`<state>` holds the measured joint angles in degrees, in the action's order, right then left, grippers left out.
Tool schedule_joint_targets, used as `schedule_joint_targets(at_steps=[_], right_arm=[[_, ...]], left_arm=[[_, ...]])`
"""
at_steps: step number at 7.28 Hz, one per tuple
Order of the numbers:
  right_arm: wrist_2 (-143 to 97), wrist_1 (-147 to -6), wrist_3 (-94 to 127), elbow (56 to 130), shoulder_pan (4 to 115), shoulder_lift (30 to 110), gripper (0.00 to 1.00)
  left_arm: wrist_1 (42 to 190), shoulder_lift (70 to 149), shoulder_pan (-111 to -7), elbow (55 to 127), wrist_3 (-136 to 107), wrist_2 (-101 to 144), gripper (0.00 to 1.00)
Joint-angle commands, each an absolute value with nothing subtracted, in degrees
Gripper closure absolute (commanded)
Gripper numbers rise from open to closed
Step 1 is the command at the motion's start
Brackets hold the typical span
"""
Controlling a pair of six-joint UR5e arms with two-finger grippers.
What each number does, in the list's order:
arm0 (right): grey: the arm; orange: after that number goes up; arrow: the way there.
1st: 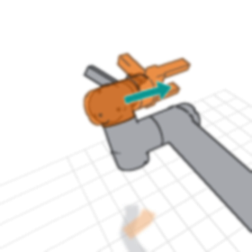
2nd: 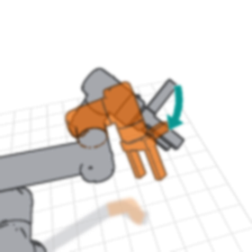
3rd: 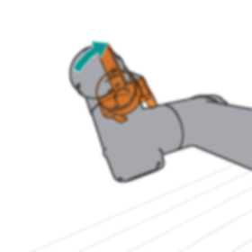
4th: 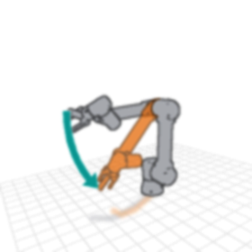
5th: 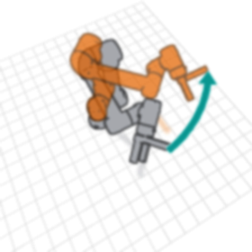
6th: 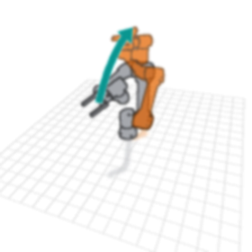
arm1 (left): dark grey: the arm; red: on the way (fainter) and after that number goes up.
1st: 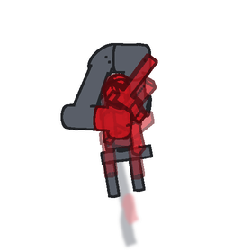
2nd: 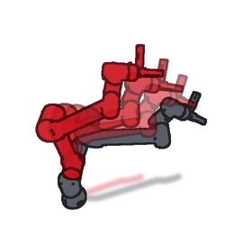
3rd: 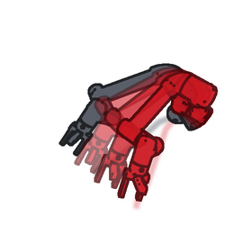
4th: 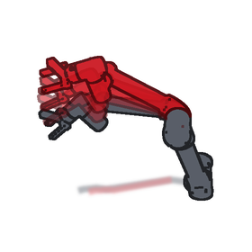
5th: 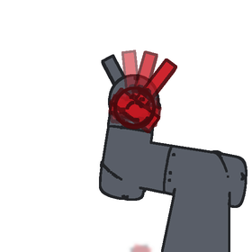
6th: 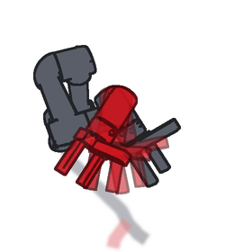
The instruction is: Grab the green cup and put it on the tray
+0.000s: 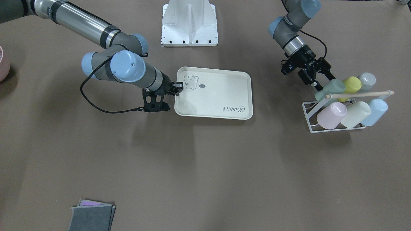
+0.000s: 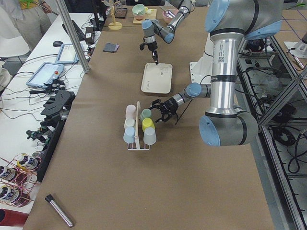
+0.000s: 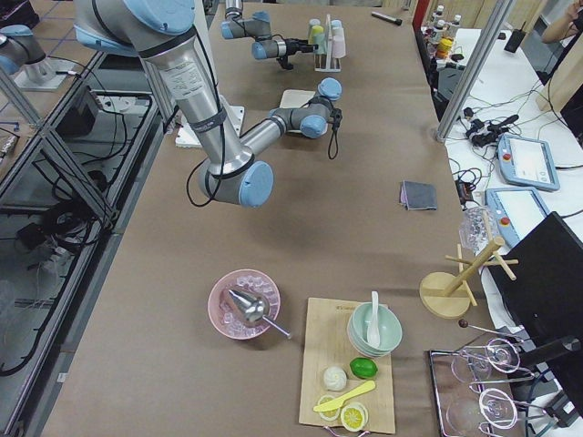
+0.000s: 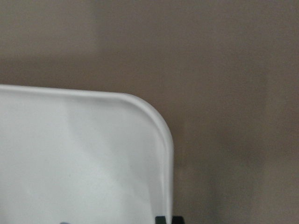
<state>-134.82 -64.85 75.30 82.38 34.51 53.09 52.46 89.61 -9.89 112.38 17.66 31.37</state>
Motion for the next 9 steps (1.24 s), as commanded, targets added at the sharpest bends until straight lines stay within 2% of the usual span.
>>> schedule_joint_targets(at_steps=[1,4,7,9], right_arm=[[-134.9,-64.7,75.4,82.4,35.9,53.2,0.0],[-138.1,-64.5,73.8,84.0,41.5,56.6,0.0],[-139.7,-65.2,60.1,86.3,48.8,61.9,0.0],[-139.1,-64.8,52.7,89.8,51.4,68.8,0.0]], left_arm=[[52.4,89.6,-10.1,112.8,17.5,32.9,0.02],[52.6,89.6,-11.3,112.8,17.4,32.3,0.02],[54.1,90.5,-11.1,111.9,17.6,32.3,0.02],[54.0,91.1,-10.8,111.8,17.8,32.1,0.02]])
